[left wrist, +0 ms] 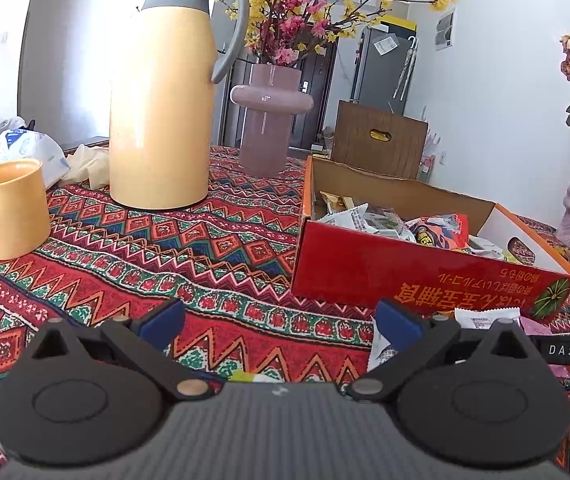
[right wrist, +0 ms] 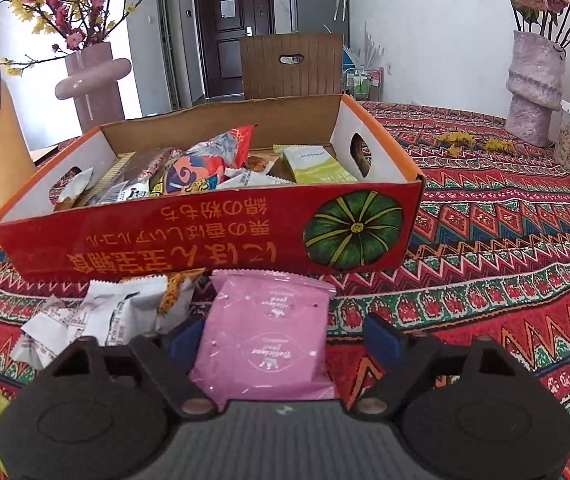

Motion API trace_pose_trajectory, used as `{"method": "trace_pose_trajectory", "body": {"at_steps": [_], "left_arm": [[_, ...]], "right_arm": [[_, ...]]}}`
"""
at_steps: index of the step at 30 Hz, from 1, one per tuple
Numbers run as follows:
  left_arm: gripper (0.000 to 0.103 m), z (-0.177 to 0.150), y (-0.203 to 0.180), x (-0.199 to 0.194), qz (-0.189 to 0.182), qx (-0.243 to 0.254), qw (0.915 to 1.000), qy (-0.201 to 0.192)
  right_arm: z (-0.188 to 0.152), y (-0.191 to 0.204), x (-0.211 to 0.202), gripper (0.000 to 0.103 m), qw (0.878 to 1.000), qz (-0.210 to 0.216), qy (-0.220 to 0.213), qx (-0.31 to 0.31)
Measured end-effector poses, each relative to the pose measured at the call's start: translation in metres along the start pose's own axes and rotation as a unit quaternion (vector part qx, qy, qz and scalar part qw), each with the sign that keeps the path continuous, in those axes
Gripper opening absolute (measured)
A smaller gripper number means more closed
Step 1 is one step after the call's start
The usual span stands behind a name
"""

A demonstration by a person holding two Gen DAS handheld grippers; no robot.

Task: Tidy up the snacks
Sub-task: 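Grasp the pink packet with the right tool, then grasp the green-white bar with the left tool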

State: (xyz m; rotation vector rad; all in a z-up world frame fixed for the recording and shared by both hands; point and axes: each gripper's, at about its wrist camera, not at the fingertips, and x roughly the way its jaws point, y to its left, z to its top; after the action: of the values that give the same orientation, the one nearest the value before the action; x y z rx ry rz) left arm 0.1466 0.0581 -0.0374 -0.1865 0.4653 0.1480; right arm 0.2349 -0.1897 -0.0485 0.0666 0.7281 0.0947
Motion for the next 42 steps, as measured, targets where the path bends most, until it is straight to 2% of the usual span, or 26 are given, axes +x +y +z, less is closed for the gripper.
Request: {"method": "trace_pose_trajectory", "body": {"at_steps": [1,7,17,22,30,38,42], "left_arm": [[0.103,0.000,0.000,0.000,0.000,0.000,1.0000,0.000],[0.103,0.000,0.001,0.000,-0.002,-0.003,1.0000,0.001],[0.103,0.000,-0.002,0.003,0.011,0.005,0.9998,0.014],[0.103,0.000,-0.012,-0.003,0.046,0.027,0.9963,0.067],[0.103,0.005,-0.033,-0.029,0.028,0.010,0.9909,0.131],[0.103,-0.002,-0.050,-0.023,0.031,-0.012,0.9807,0.193],[0.103,-0.003,-0.051,-0.019,0.029,-0.040,0.9765,0.209]], "right_arm": [[0.000,0.001,-0.001,0.061,1.000,0.002,-0.002,-0.004],[-0.001,-0.001,-0.006,0.061,1.000,0.010,-0.009,-0.003],[-0.016,-0.018,-0.058,0.061,0.997,0.010,-0.071,0.024],[-0.031,-0.031,-0.087,0.061,0.995,0.015,-0.090,0.036],[-0.048,-0.051,-0.105,0.061,0.993,0.019,-0.097,0.059],[-0.058,-0.061,-0.110,0.061,0.992,0.026,-0.101,0.074],[-0.061,-0.068,-0.110,0.061,0.991,0.024,-0.100,0.082]]}}
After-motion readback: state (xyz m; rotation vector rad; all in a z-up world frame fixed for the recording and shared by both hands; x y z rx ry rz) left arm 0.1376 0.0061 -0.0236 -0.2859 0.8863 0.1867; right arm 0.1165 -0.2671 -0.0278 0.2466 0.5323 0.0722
